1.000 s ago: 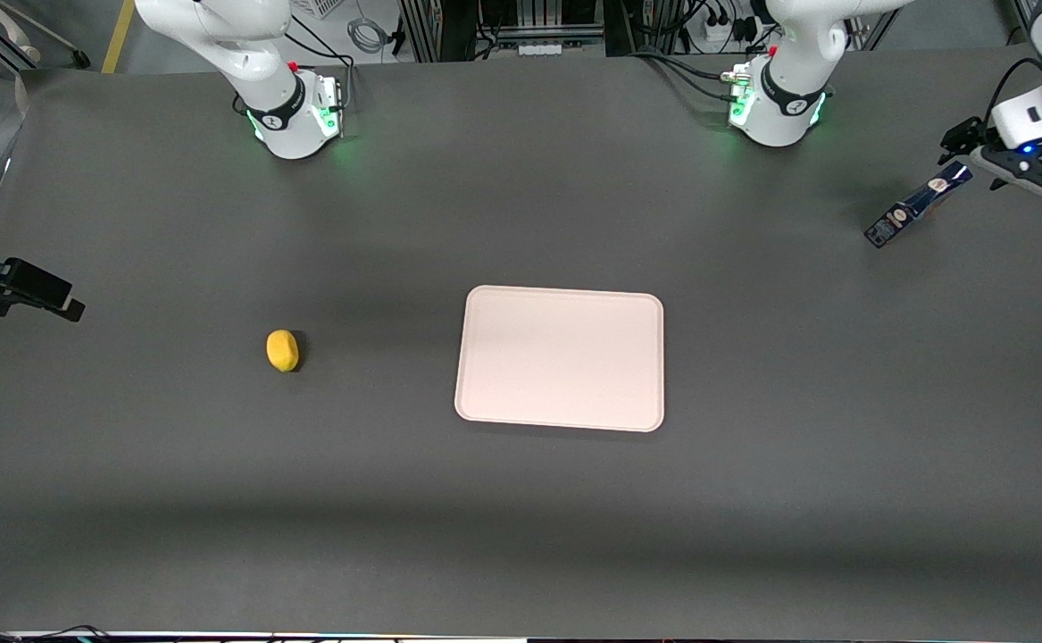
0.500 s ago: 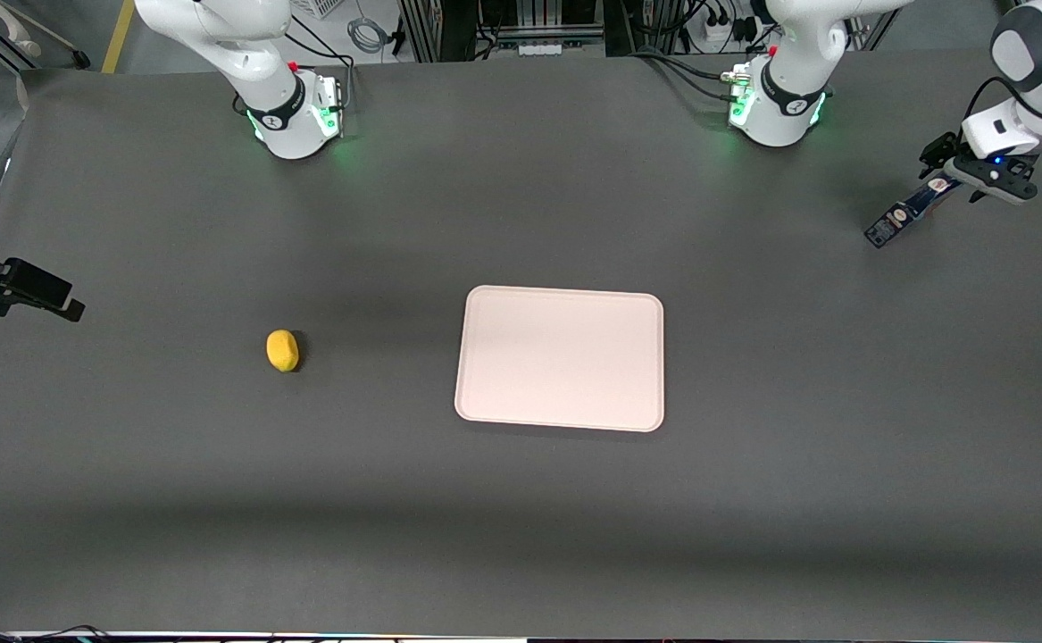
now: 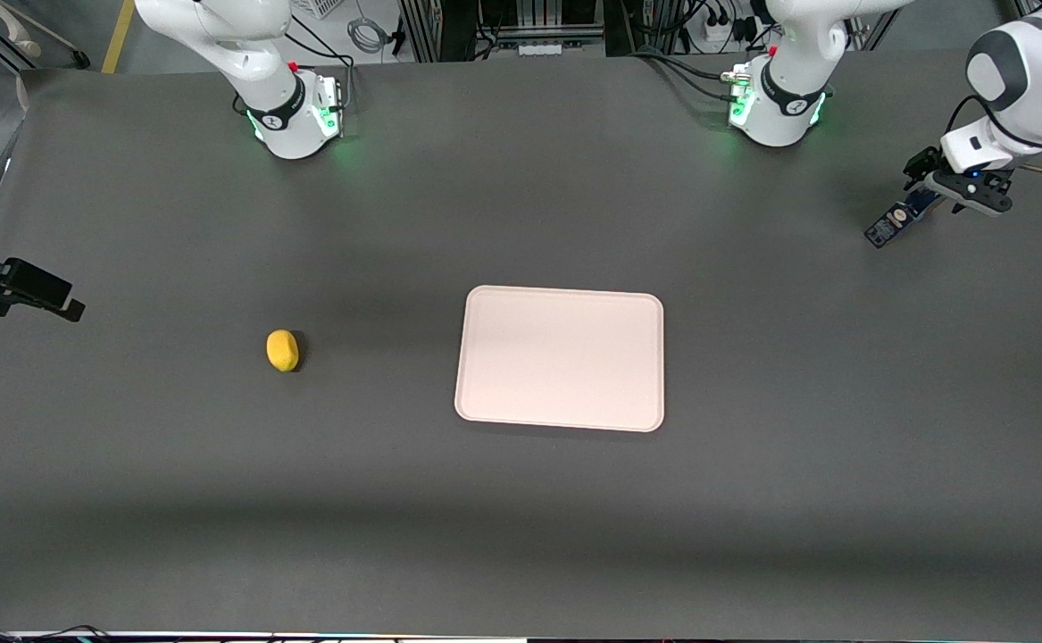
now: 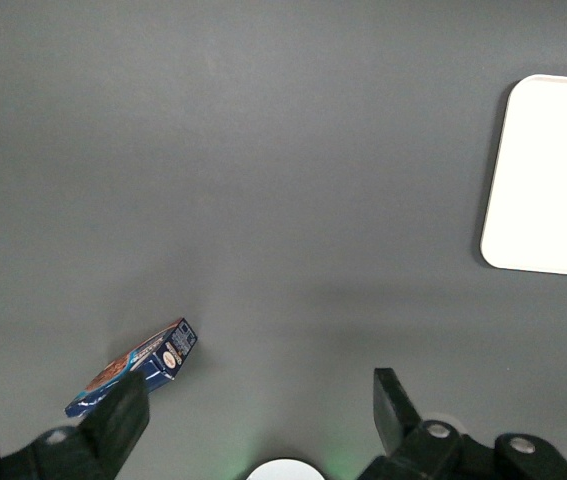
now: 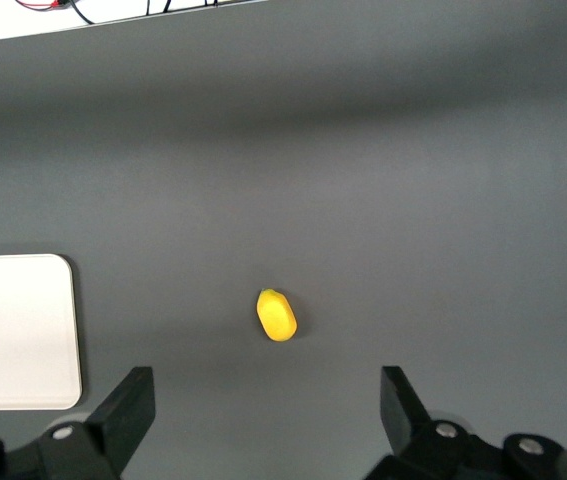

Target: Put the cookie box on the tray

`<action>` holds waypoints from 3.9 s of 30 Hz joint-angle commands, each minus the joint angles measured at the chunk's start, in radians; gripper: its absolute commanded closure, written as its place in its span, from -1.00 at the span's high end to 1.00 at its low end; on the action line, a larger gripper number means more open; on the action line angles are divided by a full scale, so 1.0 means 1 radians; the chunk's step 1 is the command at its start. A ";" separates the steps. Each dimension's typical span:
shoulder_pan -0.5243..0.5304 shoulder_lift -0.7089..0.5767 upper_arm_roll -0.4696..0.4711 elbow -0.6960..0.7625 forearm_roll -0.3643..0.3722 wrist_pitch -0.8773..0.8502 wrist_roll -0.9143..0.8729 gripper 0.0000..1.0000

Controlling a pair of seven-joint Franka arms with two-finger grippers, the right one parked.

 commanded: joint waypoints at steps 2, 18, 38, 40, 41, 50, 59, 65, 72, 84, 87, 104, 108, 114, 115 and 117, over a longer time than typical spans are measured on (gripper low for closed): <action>0.009 0.029 0.038 -0.078 0.018 0.122 0.010 0.26; 0.009 0.017 0.050 -0.029 0.016 0.007 -0.002 -1.00; -0.010 -0.008 -0.274 0.548 -0.330 -0.623 -0.189 -1.00; -0.010 -0.005 -0.309 0.606 -0.330 -0.670 -0.243 -1.00; -0.010 -0.003 -0.327 0.638 -0.333 -0.693 -0.273 -1.00; -0.010 0.001 -0.524 0.861 -0.401 -0.888 -0.635 -1.00; -0.013 0.055 -0.784 0.933 -0.500 -0.968 -0.985 -1.00; -0.014 0.164 -0.947 0.949 -0.563 -0.918 -1.175 -1.00; -0.033 0.293 -1.079 0.946 -0.568 -0.769 -1.339 -1.00; -0.126 0.563 -1.148 0.953 -0.479 -0.442 -1.413 -1.00; -0.148 0.613 -1.148 0.953 -0.429 -0.393 -1.413 -1.00; -0.161 0.822 -1.147 0.959 -0.171 -0.207 -1.534 -0.97; -0.161 0.837 -1.147 0.969 -0.149 -0.207 -1.536 0.51; -0.158 0.818 -1.147 0.978 -0.151 -0.233 -1.538 1.00; -0.157 0.807 -1.147 0.981 -0.155 -0.241 -1.538 1.00; -0.154 0.778 -1.147 0.999 -0.165 -0.291 -1.538 1.00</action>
